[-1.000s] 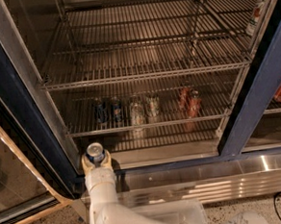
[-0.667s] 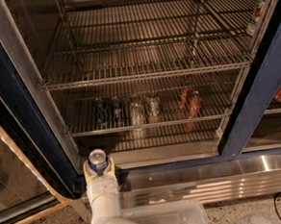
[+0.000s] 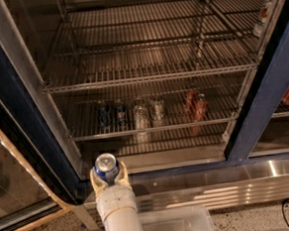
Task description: Pick pepsi can from bottom shelf of fridge
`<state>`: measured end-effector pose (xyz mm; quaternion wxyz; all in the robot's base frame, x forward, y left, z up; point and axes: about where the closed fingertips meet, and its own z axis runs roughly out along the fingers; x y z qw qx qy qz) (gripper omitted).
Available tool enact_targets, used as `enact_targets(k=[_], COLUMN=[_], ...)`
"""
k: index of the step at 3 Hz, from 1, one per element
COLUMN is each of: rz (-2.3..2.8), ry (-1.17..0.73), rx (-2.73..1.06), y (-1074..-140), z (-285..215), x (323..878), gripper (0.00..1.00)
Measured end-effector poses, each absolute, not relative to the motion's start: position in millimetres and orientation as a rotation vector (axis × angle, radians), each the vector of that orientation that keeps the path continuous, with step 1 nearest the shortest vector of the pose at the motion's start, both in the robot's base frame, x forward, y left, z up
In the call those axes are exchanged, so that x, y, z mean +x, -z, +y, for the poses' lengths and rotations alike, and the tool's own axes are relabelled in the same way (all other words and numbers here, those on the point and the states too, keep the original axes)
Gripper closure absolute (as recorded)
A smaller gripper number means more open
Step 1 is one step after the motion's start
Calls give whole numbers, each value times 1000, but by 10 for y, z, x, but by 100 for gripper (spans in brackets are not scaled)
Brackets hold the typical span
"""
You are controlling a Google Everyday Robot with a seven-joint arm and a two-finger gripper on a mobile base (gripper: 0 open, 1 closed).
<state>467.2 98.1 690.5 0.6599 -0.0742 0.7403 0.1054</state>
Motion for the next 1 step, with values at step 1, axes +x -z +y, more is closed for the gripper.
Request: enact_targets(k=[1], rz=[1658], ry=[-327], rx=[-191], y=[-7047], z=[851], x=[4567], gripper=[100])
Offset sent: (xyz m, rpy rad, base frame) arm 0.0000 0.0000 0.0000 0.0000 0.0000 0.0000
